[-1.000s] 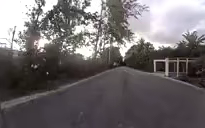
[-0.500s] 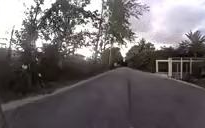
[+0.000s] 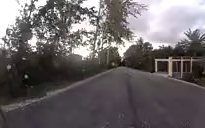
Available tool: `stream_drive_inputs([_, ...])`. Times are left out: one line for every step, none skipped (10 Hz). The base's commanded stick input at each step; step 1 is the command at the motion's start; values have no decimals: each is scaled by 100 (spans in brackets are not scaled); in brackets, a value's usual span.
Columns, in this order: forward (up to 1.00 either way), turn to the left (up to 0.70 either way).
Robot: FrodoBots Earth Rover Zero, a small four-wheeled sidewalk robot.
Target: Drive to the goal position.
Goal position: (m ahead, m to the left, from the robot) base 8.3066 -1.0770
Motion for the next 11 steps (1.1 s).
stream_drive_inputs([70,0])
stream_drive_inputs([70,0])
stream_drive_inputs([70,0])
stream_drive_inputs([70,0])
stream_drive_inputs([70,0])
stream_drive_inputs([70,0])
stream_drive_inputs([70,0])
stream_drive_inputs([70,0])
stream_drive_inputs([70,0])
stream_drive_inputs([70,0])
stream_drive_inputs([70,-24])
